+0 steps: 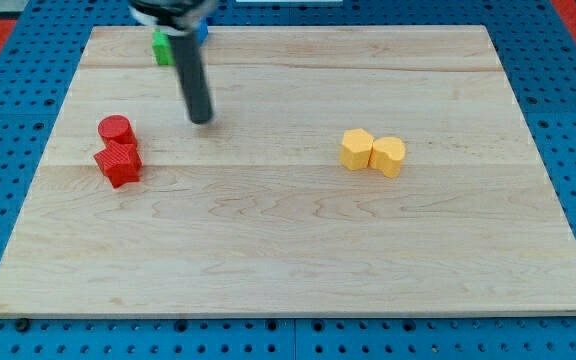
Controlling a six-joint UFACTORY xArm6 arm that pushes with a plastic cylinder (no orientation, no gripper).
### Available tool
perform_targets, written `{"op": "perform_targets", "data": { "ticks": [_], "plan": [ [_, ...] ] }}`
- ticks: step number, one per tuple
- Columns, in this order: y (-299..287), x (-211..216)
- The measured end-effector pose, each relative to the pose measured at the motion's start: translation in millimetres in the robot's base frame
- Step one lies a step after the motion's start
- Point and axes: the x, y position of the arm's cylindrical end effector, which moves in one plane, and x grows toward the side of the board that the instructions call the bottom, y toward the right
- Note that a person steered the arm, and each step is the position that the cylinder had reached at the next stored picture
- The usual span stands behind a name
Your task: Push the red blocks to towards the top left of the board
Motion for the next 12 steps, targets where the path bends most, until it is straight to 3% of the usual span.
{"op": "perform_targets", "data": {
  "ticks": [1, 2, 3, 6, 7, 9, 12],
  "plan": [
    [3, 50],
    [-40, 102],
    [-55, 112],
    [-151, 67],
    [-138, 56],
    [-118, -7],
    [-123, -11]
  ]
}}
